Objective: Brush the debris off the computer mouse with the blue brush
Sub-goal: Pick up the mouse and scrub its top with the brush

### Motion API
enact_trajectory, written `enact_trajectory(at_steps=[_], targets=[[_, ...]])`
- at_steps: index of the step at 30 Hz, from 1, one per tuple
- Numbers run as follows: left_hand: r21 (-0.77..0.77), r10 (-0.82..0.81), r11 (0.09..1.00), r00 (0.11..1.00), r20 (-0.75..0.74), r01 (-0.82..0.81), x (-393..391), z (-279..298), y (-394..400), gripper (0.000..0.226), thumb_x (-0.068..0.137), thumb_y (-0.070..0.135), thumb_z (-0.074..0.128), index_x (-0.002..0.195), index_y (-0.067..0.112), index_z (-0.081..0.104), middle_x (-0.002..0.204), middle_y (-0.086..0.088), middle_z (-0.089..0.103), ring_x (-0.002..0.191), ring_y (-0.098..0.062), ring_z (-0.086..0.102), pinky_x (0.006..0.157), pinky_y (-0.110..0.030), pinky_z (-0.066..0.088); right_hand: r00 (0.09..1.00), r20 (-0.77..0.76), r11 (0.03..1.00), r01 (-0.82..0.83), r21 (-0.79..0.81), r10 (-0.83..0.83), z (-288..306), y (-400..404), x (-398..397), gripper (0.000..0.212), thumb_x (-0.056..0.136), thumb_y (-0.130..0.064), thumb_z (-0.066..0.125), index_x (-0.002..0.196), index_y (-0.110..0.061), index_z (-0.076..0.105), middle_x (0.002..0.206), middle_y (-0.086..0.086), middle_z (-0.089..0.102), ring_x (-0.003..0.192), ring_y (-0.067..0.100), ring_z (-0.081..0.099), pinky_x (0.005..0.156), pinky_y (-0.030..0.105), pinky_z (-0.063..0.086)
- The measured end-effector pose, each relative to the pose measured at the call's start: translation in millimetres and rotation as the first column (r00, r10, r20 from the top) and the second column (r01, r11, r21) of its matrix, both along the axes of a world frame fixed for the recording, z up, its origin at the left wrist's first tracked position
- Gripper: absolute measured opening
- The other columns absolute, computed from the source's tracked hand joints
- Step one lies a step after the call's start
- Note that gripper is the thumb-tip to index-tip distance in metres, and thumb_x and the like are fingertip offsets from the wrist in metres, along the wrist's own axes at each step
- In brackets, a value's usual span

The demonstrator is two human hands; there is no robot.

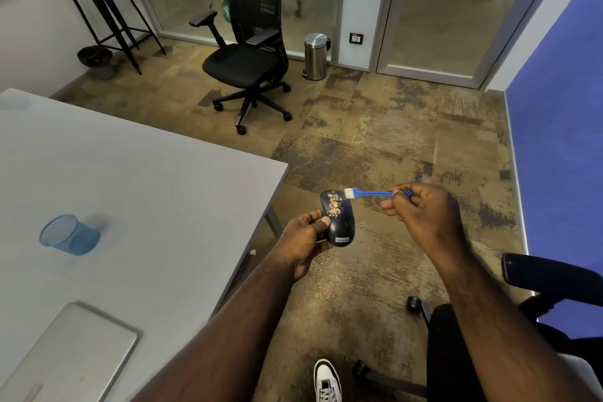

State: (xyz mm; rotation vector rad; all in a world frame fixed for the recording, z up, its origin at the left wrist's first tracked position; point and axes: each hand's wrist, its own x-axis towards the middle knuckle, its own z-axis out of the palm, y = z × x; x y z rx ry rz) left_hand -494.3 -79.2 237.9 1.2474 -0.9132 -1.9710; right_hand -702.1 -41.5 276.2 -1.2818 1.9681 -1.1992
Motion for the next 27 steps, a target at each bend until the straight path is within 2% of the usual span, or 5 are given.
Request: enact_trajectory(at_steps=[4,10,14,20,27], targets=[[-0.011,0.018,1.000,1.000,0.015,-0.018,-3.5,0.6,-0.5,0.022,0.096,0.010,0.050,0.097,0.015,0.070,0.086,-0.001,0.075,0.081,-0.014,0.066,0.077,-0.032,0.052,0.985,0.034,0.986,-0.167,0.027,0.166,5.1,7.0,12.6,0.013,0.087,-0.018,0.065,0.091,-0.021,0.077,0.069,-0.013,0.078,0.065,0.011,0.077,0.064,0.042,0.063],[0.000,0.016,1.000,0.999,0.043,-0.016,-2.9,-2.5,-2.8,0.019,0.096,0.011,0.052,0.097,0.016,0.071,0.085,-0.001,0.076,0.078,-0.012,0.069,0.074,-0.031,0.055,0.990,-0.032,0.989,-0.136,0.055,0.137,0.4,9.2,20.7,0.011,0.081,-0.036,0.059,0.079,-0.039,0.069,0.064,-0.024,0.073,0.063,0.011,0.076,0.063,0.039,0.062],[0.022,0.013,1.000,0.998,0.064,-0.014,-2.6,-6.5,-0.8,0.021,0.097,0.009,0.049,0.101,0.014,0.070,0.092,-0.006,0.074,0.082,-0.015,0.070,0.071,-0.029,0.056,0.995,-0.102,0.999,-0.007,0.042,0.012,-8.1,3.6,15.2,0.015,0.091,-0.025,0.061,0.095,-0.023,0.076,0.058,-0.030,0.068,0.060,0.019,0.075,0.059,0.048,0.062],[0.026,0.012,1.000,0.995,0.098,-0.014,-6.9,-6.6,-1.1,0.020,0.097,0.009,0.049,0.101,0.013,0.068,0.091,-0.006,0.072,0.080,-0.015,0.068,0.070,-0.028,0.057,0.997,-0.024,0.996,-0.071,0.052,0.072,-7.8,12.0,19.0,0.013,0.076,-0.046,0.056,0.077,-0.041,0.068,0.065,-0.023,0.074,0.062,0.020,0.076,0.055,0.043,0.060],[0.044,0.001,0.999,0.994,0.108,-0.005,-8.9,-8.1,-1.2,0.021,0.098,0.010,0.047,0.104,0.010,0.067,0.094,-0.007,0.071,0.083,-0.016,0.067,0.068,-0.026,0.055,0.999,-0.036,0.998,0.013,0.063,-0.011,-20.1,9.0,4.7,0.013,0.090,-0.023,0.061,0.092,-0.024,0.074,0.065,-0.029,0.072,0.060,0.000,0.073,0.056,0.019,0.059]])
